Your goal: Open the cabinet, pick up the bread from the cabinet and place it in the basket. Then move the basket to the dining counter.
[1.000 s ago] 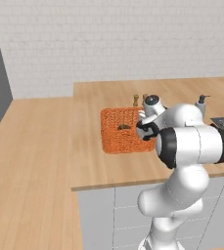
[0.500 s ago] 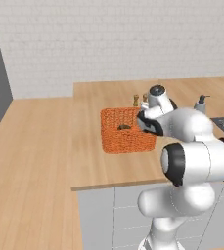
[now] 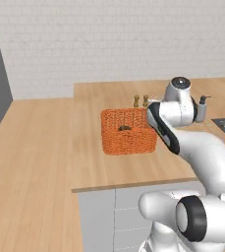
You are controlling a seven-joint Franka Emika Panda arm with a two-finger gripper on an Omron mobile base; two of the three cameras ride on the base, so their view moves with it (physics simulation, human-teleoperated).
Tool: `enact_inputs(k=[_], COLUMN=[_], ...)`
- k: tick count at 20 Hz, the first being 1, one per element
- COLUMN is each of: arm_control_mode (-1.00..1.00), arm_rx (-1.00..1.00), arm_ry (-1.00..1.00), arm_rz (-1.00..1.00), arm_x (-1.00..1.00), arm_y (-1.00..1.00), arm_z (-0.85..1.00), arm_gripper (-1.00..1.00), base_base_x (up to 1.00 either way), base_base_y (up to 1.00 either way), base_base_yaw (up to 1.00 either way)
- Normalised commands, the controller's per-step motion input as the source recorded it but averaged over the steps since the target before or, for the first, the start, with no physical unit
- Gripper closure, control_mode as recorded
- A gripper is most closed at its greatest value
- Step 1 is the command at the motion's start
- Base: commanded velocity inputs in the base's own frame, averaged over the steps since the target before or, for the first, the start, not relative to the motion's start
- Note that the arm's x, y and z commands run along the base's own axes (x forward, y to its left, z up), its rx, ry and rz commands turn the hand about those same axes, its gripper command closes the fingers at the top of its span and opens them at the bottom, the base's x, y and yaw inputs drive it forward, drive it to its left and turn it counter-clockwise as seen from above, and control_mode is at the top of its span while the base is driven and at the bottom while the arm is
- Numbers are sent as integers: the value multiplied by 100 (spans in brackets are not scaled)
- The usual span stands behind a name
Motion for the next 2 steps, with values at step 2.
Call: enact_inputs(k=[2], arm_control_mode=[-100], arm_rx=[1], arm_ry=[-5], arm_rz=[32], arm_x=[-100], arm_y=[38], arm_z=[23], arm_gripper=[-100], base_base_x=[0], base_base_y=[0], base_base_yaw=[0])
